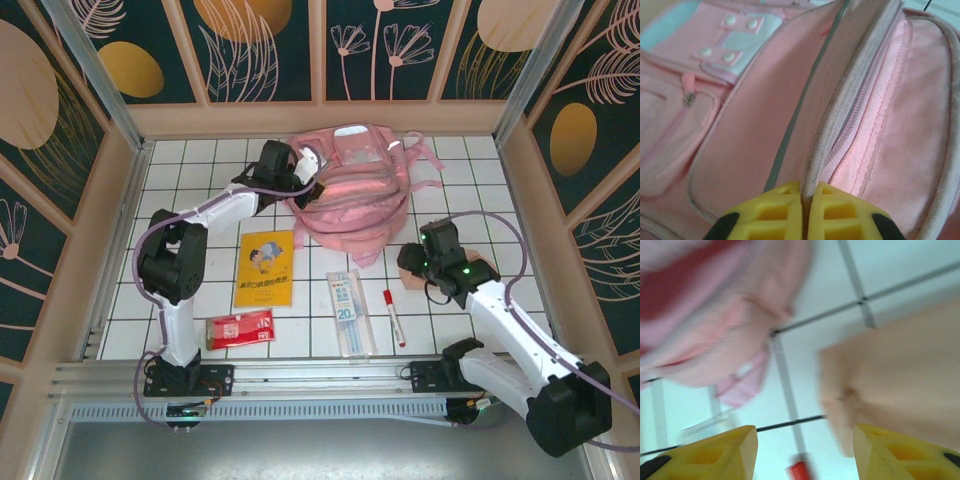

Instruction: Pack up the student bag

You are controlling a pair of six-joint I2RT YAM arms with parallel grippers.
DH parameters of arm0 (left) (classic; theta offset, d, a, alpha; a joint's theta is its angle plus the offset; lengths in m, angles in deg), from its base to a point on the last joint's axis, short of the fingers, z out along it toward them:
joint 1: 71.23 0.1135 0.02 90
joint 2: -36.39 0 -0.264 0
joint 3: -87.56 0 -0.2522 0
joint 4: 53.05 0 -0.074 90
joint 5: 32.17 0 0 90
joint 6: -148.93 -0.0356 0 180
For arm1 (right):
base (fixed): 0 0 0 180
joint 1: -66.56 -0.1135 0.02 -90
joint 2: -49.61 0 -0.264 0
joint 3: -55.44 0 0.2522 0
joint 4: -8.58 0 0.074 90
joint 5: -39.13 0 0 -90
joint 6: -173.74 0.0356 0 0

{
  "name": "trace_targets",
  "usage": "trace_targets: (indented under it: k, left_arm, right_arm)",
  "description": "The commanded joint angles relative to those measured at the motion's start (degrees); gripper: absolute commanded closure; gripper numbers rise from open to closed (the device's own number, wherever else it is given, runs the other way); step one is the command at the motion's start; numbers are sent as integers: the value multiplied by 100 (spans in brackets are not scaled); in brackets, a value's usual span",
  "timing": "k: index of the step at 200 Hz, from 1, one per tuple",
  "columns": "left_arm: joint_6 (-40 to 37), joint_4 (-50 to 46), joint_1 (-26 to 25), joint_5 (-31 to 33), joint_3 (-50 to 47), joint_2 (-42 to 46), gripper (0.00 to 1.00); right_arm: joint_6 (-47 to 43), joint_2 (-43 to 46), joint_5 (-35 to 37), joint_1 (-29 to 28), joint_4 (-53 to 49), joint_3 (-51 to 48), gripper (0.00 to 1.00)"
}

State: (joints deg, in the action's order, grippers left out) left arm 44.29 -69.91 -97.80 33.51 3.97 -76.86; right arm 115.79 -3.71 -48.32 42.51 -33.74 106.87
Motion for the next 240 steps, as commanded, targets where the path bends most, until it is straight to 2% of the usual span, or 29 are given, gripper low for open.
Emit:
trace_targets:
  k: [1, 4, 8, 17, 31, 58, 83, 103, 138, 153, 174, 190, 205, 217, 240]
  left_arm:
    - [321, 239, 64, 503, -62, 84, 68]
    - [409, 197, 64, 502, -51, 125, 61]
    - [531, 144, 64, 486, -37, 194, 58]
    - [831, 26, 68, 541, -34, 411, 55]
    - [1526, -455, 77, 1016, 63, 718, 53]
    - [2693, -1861, 256, 1816, 39, 1224, 51]
    - [3858, -2753, 845, 1842, -860, 2030, 49]
    - [4374, -3269, 1417, 1615, -1720, 2505, 48]
    - [4608, -2929, 1576, 1285, -3068, 2865, 46]
    - [4664, -2755, 1635, 1402, -3326, 2739, 44]
    - [4674, -2299, 1707, 1239, -3499, 2410, 40]
    - [4676, -2090, 1717, 1223, -3553, 2185, 37]
    - [4549, -1697, 1730, 684, -3742, 2106, 36]
    - [4408, -1337, 1729, 50, -3930, 2122, 36]
    - [4152, -1000, 1725, -638, -4089, 2134, 37]
  right_arm:
    - [-576, -147, -1605, -119, 751, 290, 47]
    - [-604, -211, -1798, -140, 872, 293, 47]
    - [-620, -303, -2124, -176, 996, 293, 47]
    - [-546, -545, -2597, -286, 1361, 304, 46]
    - [-427, -1026, -3128, -536, 1807, 437, 46]
    - [-353, -2117, -3239, -1252, 2252, 975, 46]
    - [26, -3157, -3222, -1680, 2603, 1557, 47]
    - [87, -4103, -3204, -1942, 2459, 2265, 48]
    - [40, -5503, -2924, -2085, 1974, 3280, 53]
    - [-81, -5938, -2851, -2103, 1783, 3616, 54]
    - [-240, -6394, -2571, -2128, 1506, 3996, 70]
    - [-271, -6620, -2572, -2118, 1484, 4088, 78]
    - [-270, -6785, -2506, -2125, 1469, 4107, 87]
    - [-308, -6896, -2390, -2128, 1386, 4141, 90]
    - [-379, -7074, -2461, -2116, 1403, 4191, 93]
